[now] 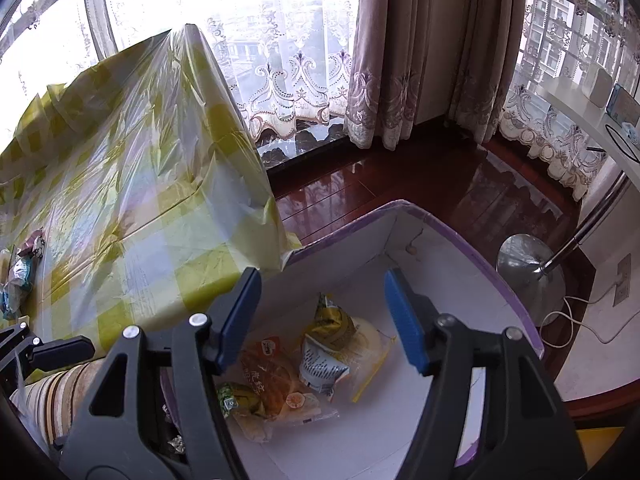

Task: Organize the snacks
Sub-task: 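Return the right gripper to the snack pile on the table, then grasp the clear cracker bag with the right gripper while left grasps the round bun bag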

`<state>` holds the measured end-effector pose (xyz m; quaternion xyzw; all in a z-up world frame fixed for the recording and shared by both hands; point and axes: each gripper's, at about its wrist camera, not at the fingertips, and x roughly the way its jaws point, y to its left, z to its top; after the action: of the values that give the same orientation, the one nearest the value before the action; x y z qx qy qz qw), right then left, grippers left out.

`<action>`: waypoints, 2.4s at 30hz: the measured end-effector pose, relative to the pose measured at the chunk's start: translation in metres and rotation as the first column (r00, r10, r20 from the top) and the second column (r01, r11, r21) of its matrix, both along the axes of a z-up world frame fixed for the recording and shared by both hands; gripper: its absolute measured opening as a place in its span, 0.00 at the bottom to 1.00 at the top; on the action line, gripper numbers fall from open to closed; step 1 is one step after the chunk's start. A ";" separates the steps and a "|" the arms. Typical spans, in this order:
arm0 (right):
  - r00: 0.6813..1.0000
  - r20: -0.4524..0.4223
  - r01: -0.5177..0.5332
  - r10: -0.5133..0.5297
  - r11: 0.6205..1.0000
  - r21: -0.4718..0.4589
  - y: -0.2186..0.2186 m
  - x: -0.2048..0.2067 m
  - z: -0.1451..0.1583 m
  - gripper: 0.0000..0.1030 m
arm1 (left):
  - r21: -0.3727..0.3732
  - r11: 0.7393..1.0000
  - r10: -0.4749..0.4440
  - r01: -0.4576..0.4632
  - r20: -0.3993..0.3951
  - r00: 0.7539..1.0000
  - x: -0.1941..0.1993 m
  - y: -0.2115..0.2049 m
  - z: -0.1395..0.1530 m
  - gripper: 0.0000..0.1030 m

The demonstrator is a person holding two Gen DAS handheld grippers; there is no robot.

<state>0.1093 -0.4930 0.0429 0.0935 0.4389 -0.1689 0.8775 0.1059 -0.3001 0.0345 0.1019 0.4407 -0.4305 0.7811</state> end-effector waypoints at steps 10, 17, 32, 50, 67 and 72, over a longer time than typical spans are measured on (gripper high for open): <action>0.999 0.004 -0.047 0.047 0.999 0.002 0.017 0.004 0.003 0.66 | -0.044 0.990 0.133 -0.133 0.006 0.991 0.016 0.026 0.005 0.62; 0.993 0.007 -0.122 0.122 0.993 -0.010 0.048 0.010 0.006 0.65 | -0.057 0.968 0.248 -0.246 0.041 0.968 0.027 0.055 0.009 0.62; 0.949 0.042 -0.314 0.312 0.947 0.064 0.144 0.038 0.015 0.66 | -0.164 0.774 0.626 -0.611 0.057 0.778 0.049 0.183 0.015 0.62; 0.864 0.086 -0.503 0.496 0.860 0.091 0.258 0.073 0.024 0.66 | -0.141 0.500 0.866 -0.855 0.071 0.495 0.089 0.346 0.006 0.62; 0.764 0.060 -0.645 0.642 0.760 0.085 0.355 0.101 0.003 0.81 | -0.064 0.578 0.815 -0.814 0.106 0.570 0.109 0.347 -0.021 0.37; 0.736 0.027 -0.676 0.676 0.734 0.069 0.378 0.108 -0.011 0.81 | -0.127 0.528 0.849 -0.840 0.064 0.525 0.099 0.365 -0.021 0.36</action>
<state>0.2175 -0.1148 0.0319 -0.0399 0.4489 0.1776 0.8749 0.2045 0.0648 0.0131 -0.1303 0.3703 -0.0091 0.9197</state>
